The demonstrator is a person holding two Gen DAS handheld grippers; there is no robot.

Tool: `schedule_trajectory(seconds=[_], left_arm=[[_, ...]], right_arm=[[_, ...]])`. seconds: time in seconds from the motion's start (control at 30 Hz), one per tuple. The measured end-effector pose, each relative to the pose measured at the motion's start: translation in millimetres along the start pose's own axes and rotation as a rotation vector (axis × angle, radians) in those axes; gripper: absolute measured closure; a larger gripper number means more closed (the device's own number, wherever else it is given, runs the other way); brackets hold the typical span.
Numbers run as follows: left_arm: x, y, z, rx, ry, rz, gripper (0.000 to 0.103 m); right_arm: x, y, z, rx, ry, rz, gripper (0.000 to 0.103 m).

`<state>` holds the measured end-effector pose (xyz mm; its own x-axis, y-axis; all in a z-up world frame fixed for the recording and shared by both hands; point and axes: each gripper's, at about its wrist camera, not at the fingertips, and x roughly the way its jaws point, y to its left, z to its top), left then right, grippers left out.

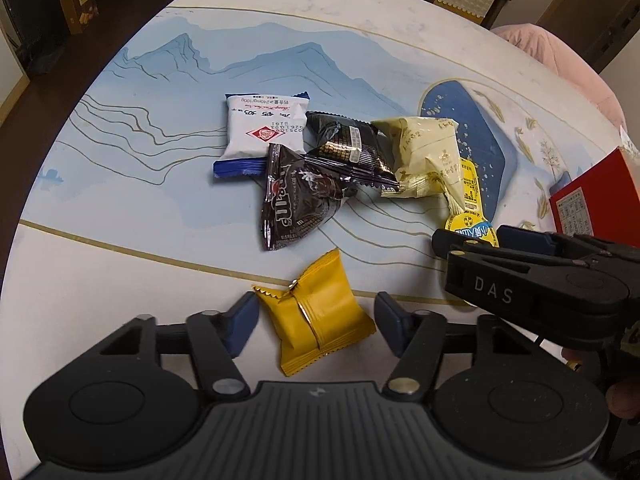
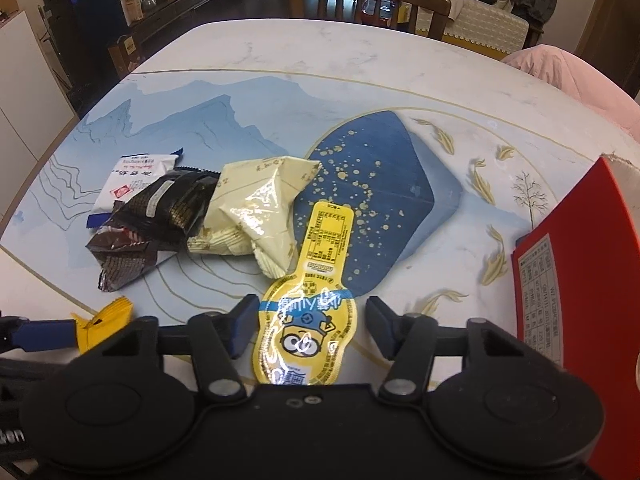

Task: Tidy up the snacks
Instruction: 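Grasp the yellow square wrapper with the left gripper while the right grasps the Minions pouch, then carry the yellow wrapper and Minions pouch into the red box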

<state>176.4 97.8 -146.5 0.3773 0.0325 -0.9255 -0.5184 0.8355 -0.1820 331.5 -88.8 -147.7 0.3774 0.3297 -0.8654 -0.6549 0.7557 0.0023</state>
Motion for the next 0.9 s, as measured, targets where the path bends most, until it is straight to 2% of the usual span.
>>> schedule_trajectory(seconds=[0.07, 0.23, 0.7, 0.9], left_arm=[[-1, 5, 1, -0.018, 0.001, -0.015, 0.051], [-4, 15, 0, -0.045, 0.0, -0.042, 0.055], [-30, 42, -9, -0.072, -0.014, -0.116, 0.056], [-55, 42, -15, -0.03, -0.051, -0.173, 0.056]], right_arm=[[-1, 1, -2, -0.005, -0.006, -0.017, 0.051], [-7, -2, -7, 0.01, -0.018, -0.028, 0.052], [-66, -3, -37, 0.046, -0.076, -0.016, 0.052], [-106, 3, -52, 0.055, -0.125, -0.02, 0.052]])
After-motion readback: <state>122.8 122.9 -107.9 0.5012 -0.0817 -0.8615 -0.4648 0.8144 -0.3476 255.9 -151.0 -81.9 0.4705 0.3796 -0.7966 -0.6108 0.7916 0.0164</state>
